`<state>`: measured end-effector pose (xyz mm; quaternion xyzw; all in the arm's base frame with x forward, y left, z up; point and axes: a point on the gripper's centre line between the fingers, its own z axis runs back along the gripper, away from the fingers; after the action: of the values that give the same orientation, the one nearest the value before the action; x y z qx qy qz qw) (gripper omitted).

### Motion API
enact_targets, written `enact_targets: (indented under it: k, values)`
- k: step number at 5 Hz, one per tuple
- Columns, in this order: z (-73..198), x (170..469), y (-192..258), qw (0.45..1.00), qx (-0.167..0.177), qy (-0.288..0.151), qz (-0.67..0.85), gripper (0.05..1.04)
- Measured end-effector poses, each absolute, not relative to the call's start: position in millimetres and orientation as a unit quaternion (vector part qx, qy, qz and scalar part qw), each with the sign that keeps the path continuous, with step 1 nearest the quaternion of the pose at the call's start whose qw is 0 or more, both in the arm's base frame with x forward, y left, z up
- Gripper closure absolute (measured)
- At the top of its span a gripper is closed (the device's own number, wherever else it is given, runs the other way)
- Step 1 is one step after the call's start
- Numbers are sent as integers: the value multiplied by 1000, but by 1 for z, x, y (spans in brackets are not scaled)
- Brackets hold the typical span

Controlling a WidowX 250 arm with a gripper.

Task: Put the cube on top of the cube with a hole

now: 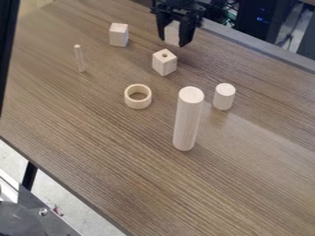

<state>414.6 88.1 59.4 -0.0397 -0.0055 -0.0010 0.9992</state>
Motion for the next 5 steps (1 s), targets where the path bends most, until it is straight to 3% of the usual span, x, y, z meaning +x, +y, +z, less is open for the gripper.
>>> enact_targets:
  k: [5]
  values:
    - [77, 386, 96, 999, -17, -2, -37, 471]
